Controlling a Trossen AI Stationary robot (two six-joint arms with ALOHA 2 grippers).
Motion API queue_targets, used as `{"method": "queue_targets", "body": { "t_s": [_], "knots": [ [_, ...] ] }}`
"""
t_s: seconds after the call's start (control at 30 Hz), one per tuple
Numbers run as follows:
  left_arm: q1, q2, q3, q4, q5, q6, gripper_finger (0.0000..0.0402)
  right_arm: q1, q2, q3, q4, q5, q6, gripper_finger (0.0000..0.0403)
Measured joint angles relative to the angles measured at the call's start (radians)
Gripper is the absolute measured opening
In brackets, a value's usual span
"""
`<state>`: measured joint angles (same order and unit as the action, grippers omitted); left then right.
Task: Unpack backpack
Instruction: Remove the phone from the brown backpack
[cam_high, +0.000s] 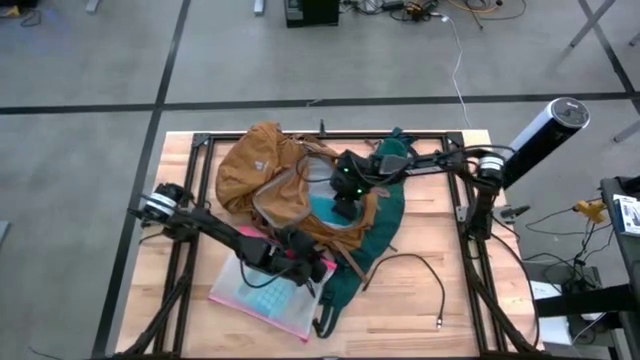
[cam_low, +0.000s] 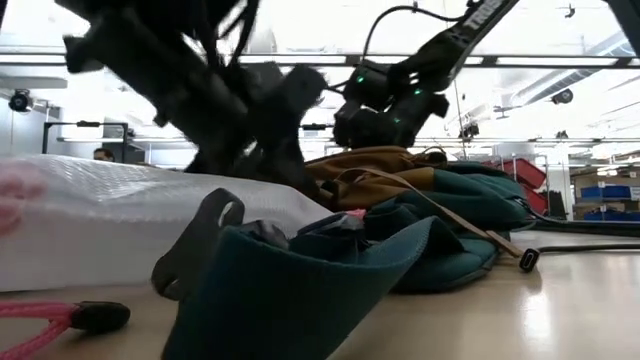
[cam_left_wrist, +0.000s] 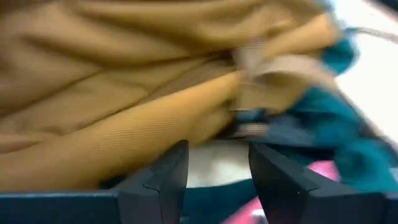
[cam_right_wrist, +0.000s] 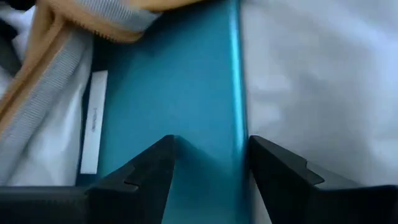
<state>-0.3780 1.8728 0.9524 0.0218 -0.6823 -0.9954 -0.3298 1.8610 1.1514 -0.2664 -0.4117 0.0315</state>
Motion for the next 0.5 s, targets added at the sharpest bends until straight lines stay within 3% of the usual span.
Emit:
{"method": "queue_targets", "body": {
  "t_s": [0.13,0.37,0.5],
  "knots": [
    [0.019,0.049,-0.008,0.018,0.022,-0.068,0.0157,0.000,0.038,0.069,-0.091,-0.026,-0.056,0.0204],
    [0.027,0.159,-0.012,0.137,-0.028,-0.137,0.0157,-0.019,0.031,0.091,-0.110,0.001,-0.051,0.0204],
    [0.032,0.171,-0.012,0.176,-0.023,-0.140,0.0157,-0.021,0.051,0.092,-0.114,-0.074,-0.032,0.0200]
  ]
}}
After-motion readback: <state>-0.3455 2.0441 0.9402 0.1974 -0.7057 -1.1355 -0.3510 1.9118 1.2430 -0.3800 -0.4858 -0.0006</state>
